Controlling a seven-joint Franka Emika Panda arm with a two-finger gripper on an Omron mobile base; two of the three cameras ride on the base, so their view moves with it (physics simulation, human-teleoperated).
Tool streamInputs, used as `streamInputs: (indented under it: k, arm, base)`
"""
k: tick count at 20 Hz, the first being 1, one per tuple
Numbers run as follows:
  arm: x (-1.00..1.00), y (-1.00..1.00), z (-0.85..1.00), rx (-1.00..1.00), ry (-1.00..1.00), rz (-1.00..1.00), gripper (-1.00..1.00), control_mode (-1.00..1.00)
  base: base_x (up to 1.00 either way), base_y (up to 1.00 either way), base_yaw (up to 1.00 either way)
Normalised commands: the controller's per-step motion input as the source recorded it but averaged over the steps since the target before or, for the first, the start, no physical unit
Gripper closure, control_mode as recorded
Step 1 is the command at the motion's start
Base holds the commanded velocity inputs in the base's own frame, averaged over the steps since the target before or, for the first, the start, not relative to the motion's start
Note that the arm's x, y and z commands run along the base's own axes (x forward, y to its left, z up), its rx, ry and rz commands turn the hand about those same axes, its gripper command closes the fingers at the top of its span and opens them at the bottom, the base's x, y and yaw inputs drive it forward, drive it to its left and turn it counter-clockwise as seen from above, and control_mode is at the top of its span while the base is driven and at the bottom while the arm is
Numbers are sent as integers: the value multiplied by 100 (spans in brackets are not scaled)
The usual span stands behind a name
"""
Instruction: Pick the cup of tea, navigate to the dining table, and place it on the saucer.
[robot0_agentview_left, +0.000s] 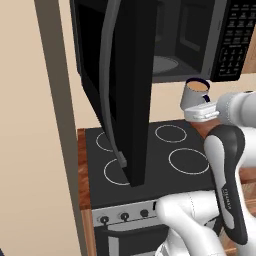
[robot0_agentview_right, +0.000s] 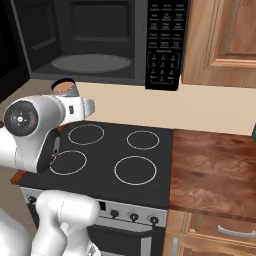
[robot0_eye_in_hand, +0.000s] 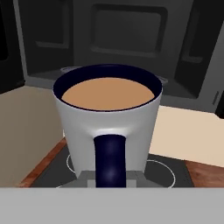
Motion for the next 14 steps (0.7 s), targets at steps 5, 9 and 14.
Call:
streamInputs:
  k: [5, 9, 14]
  arm:
    - [5, -3, -4, 0, 0, -14, 100, -100]
    - [0, 0, 0, 0, 0, -1, 100, -100]
    - [0, 0, 0, 0, 0, 0, 100, -100]
  base:
    - [0, 0, 0]
    - [0, 0, 0]
    - [0, 0, 0]
